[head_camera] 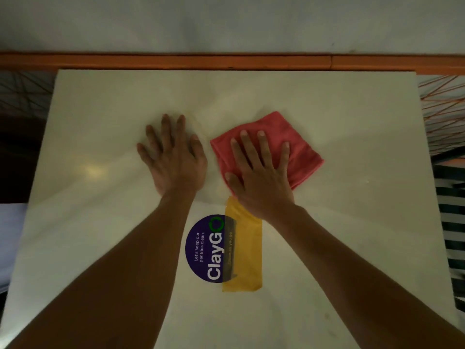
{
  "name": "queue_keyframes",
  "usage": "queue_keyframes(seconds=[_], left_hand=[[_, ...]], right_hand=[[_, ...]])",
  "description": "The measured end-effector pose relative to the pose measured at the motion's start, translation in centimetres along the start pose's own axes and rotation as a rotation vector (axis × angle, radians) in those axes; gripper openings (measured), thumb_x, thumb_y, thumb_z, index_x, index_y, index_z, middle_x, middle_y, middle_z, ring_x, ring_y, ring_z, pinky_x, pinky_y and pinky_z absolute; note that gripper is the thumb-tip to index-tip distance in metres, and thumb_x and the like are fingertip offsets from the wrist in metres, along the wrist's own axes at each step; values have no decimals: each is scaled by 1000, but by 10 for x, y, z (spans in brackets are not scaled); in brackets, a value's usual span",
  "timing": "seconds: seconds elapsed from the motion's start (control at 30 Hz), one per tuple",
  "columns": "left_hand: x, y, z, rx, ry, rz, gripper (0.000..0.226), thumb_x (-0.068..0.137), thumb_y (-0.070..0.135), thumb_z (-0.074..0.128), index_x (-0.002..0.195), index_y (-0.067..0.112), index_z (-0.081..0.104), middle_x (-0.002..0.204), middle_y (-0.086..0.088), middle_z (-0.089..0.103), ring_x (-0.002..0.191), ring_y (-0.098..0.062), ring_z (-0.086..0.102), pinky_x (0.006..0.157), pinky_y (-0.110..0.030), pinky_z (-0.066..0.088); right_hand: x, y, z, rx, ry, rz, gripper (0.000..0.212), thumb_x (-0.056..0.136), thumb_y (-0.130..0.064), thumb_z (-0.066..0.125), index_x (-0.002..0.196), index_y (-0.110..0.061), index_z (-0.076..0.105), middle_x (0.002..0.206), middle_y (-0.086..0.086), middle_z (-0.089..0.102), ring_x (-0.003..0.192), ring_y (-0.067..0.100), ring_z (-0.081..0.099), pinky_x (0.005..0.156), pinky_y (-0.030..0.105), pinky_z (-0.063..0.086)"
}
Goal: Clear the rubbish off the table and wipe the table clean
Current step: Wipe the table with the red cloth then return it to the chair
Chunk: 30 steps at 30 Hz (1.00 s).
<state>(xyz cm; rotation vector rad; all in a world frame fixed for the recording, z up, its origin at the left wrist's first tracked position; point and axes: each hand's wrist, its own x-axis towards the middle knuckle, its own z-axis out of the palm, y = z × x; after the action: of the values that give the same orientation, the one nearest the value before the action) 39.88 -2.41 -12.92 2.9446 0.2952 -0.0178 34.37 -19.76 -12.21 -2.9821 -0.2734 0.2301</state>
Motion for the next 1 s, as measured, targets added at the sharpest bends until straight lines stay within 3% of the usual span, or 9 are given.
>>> queue_keyframes(seconds=[0.23, 0.67, 0.83, 1.0], left_hand=[[6, -2, -3, -14, -15, 0, 60, 101, 51, 23, 159, 33, 21, 169, -1, 15, 155, -34, 5, 122, -61, 3], [2, -6, -2, -43, 13, 8, 59, 101, 49, 28, 157, 31, 27, 167, -2, 19, 155, -36, 9, 121, -63, 6], [2, -6, -2, -30, -1, 17, 59, 102, 48, 28, 158, 30, 25, 168, -3, 17, 154, -37, 7, 121, -64, 4], [1, -11, -2, -23, -17, 35, 60, 102, 49, 25, 159, 28, 22, 168, -6, 15, 154, -39, 6, 121, -65, 3]], right_hand=[[4, -3, 2, -11, -18, -133, 68, 99, -62, 16, 157, -28, 13, 166, 0, 8, 153, 30, 1, 114, 69, 3], [58, 8, -8, 3, 22, -7, 64, 100, -60, 17, 157, -30, 14, 166, -2, 9, 152, 29, 3, 115, 68, 1], [6, 25, 2, 17, 59, 104, 62, 101, -57, 18, 157, -31, 15, 165, -3, 12, 153, 28, 6, 116, 66, 4], [-98, 32, 12, 62, 87, 337, 61, 102, -54, 23, 157, -30, 15, 166, -2, 11, 153, 27, 5, 117, 65, 7]])
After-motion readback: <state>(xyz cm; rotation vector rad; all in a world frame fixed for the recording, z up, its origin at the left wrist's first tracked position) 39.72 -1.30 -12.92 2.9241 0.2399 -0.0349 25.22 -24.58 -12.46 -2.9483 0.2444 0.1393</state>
